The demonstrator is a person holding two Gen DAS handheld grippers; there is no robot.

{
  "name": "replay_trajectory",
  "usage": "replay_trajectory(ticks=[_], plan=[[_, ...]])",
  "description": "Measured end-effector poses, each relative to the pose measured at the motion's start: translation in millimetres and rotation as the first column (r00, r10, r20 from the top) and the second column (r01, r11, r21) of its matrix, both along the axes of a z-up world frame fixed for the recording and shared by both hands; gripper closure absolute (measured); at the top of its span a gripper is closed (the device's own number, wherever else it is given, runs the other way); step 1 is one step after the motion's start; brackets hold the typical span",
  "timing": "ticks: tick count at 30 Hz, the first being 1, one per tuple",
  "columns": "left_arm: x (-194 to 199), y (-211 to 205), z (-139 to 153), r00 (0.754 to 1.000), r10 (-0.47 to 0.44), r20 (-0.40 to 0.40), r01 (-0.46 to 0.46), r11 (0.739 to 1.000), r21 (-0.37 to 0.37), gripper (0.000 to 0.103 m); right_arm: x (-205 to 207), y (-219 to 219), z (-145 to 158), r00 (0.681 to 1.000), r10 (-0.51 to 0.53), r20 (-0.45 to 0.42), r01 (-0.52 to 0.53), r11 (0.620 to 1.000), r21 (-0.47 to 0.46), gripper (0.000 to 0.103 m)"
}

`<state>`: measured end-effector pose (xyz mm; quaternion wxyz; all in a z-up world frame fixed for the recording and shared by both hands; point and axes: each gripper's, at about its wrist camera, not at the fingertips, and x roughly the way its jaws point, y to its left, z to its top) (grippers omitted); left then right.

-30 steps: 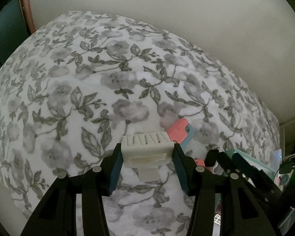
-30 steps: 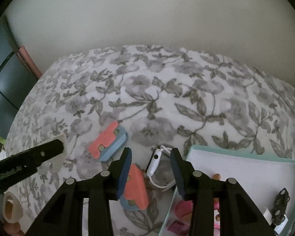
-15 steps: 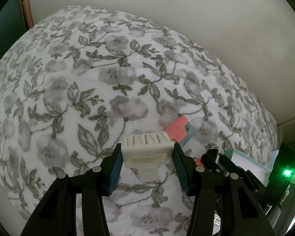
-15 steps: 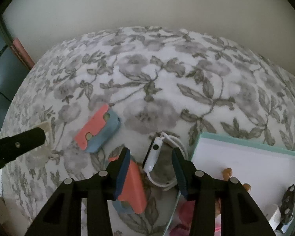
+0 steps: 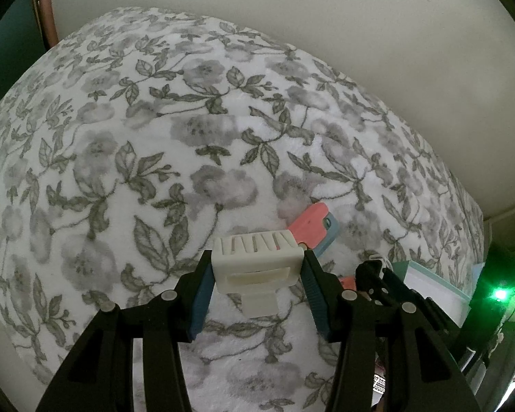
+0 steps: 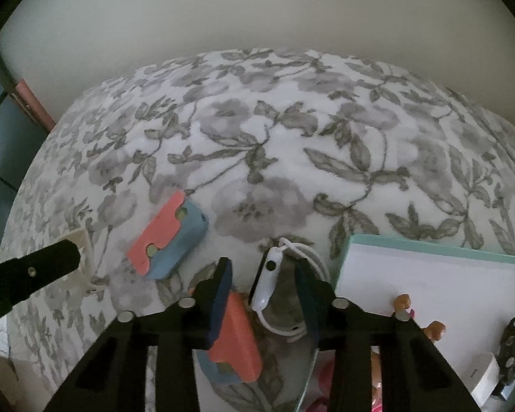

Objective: Organize rigid objects
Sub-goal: 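Grasp the white earbud case with the right tool while the left tool holds the clip, then carry the white clip and earbud case into the tray and release both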

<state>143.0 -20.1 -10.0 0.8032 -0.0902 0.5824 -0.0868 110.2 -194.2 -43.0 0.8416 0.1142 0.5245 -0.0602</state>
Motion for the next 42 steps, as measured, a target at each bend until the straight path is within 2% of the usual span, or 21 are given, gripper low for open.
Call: replay_trajectory(ticks=[4,8,21,25,28,42], plan=[[0.2,-1.6,-1.6,1.000,-0.002,-0.004,0.002,1.000,0.001,0.051,1.0,2.0,-10.4,1.000,-0.007,-0.026,0.007,1.000,-0.010,0.080],[0.2,-2.8,-4.2,1.000,-0.004,-0.011,0.004,1.000,0.001,0.051,2.9,6.5,-13.5,0.999,0.004,-0.031,-0.005,0.999,-0.035,0.083],[-0.3,-8.6,-9.2,1.000,-0.017,-0.026,0.017,1.000,0.023,0.051,0.8,11.3,-15.7,1.000,0.024,-0.014,-0.025,0.997,-0.077,0.084],[-1.1,-9.1,-8.6,1.000,-0.018,-0.021,0.019,1.000,0.024,0.051,0.0,9.6,-14.2,1.000,0.019,-0.011,-0.019,0.998,-0.065,0.086],[-1.3,-9.6,-6.9,1.000,-0.022,-0.017,0.023,1.000,0.021,0.051,-1.1,6.9,-6.5,1.000,0.016,0.009,-0.016,0.999,-0.041,0.089],[-1.9,-8.3,13.2,0.999,-0.019,0.034,0.019,1.000,0.008,0.051,-4.6,0.2,30.0,0.995,0.013,0.102,-0.013,1.000,0.000,0.089]])
